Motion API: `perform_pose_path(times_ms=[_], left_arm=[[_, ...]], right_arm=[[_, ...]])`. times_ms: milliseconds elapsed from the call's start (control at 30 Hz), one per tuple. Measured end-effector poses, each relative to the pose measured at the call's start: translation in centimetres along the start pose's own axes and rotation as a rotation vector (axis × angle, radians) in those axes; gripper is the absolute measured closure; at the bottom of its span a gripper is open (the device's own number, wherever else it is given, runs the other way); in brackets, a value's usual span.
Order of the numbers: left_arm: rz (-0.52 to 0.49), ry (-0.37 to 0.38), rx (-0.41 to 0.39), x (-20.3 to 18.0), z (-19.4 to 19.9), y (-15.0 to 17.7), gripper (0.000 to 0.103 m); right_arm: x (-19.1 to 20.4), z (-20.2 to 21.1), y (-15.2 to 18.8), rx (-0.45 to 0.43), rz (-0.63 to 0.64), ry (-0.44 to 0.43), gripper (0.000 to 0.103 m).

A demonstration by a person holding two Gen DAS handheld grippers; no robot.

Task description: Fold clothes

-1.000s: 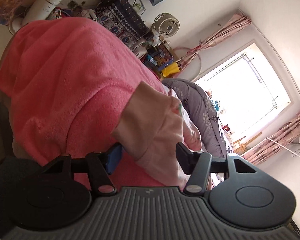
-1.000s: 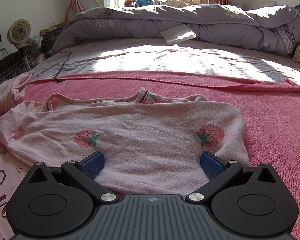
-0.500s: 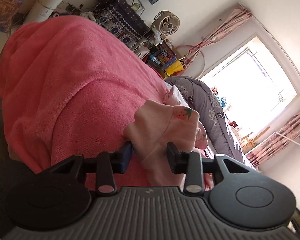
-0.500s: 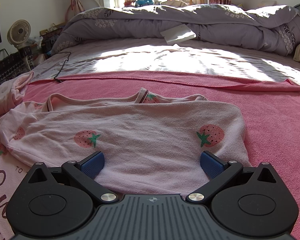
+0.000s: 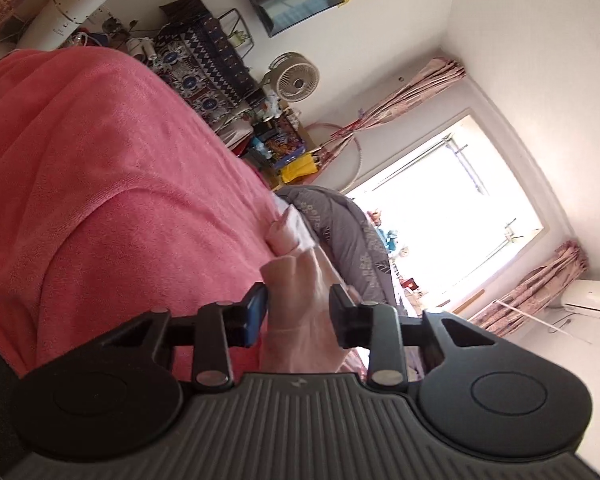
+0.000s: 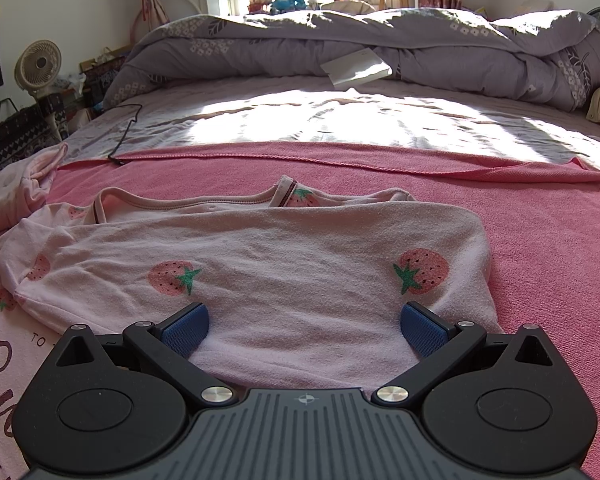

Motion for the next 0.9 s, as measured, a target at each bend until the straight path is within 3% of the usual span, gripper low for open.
perform_pose_path(times_ms=[67,133,267,367,467,533,567,600,700,833,900], left_arm=[[-0.074,-0.001,-0.031,-0.7,0.3,0.1,0.068],[-0.062,-0.087,0.041,-0.3,-0.6,0.7,0.052],[0.02,-0.161,0.143,1.5,-2.2,1.8,0.047],[-0.062,-0.166,0.128,0.2,-1.9,1.8,0.031],[-0.123,-0.175,0.093,-0.5,-1.2,1.7,0.03],[-0.123,-0.156,0.064,-0.2,-0.3,1.1,0.028],[-0.12,-0.148,0.047,0.0,0.2,0.6,0.025],[-0.118,-0.152,0.028,0.4,0.6,0.2,0.024],[-0.102,-0.163,0.012,1.4,0.9,-0.9,0.022],[-0.058,-0.15,0.031,3.0,1.3,-1.6,0.022],[-0.038,-0.136,0.044,3.9,1.7,-1.8,0.022]], right_arm=[[0.0,0.0,0.0,0.0,0.0,0.0,0.0],[0.0,0.0,0.0,0.0,0.0,0.0,0.0],[0.0,0.0,0.0,0.0,0.0,-0.001,0.0],[0.0,0.0,0.0,-0.001,0.0,-0.001,0.0],[0.8,1.0,0.1,-0.037,0.034,0.061,0.001],[2.3,2.6,0.5,-0.097,0.104,0.124,0.013],[4.2,4.5,1.1,-0.147,0.186,0.096,0.02],[6.4,6.6,2.0,-0.189,0.265,0.02,0.02],[14.6,13.2,5.6,-0.268,0.499,-0.27,0.02],[25.4,17.7,9.9,-0.258,0.708,-0.574,0.02],[29.4,17.5,11.1,-0.212,0.732,-0.65,0.024]])
Point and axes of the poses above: each gripper's, at about its wrist camera, not at the fingertips, and z roughly against the way its jaws point, x to its left, y to its underside, the point moved 2 cm from there along -z, roughly the way its jaws point, and after that the axes turned 5 degrees about -z, right-handed, at the moved point
